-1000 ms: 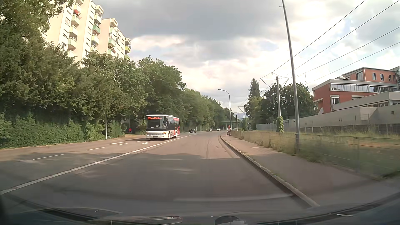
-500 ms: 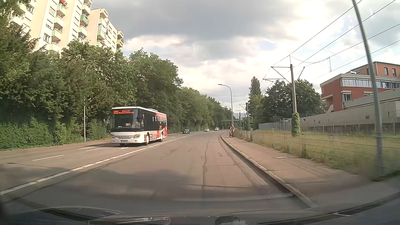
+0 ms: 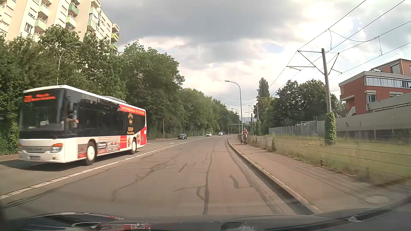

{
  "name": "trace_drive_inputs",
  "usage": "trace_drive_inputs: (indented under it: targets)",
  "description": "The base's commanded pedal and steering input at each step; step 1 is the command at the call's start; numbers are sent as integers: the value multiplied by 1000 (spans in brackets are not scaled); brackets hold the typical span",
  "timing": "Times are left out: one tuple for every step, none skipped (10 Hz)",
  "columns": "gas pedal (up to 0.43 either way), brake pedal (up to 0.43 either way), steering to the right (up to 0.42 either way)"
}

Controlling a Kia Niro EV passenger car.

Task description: Follow the waypoints while adhering to traffic rules and regulations

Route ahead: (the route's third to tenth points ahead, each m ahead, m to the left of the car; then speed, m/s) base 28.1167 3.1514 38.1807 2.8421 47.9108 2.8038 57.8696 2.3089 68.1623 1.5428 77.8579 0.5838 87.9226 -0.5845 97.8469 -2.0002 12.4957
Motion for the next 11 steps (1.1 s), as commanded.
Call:
trace_drive_inputs:
  targets:
    - [177,0,1]
    - [177,0,1]
    - [177,0,1]
    - [177,0,1]
    - [177,0,1]
    - [177,0,1]
    - [177,0,1]
    - [177,0,1]
    - [177,0,1]
    - [177,0,1]
    - [169,0,1]
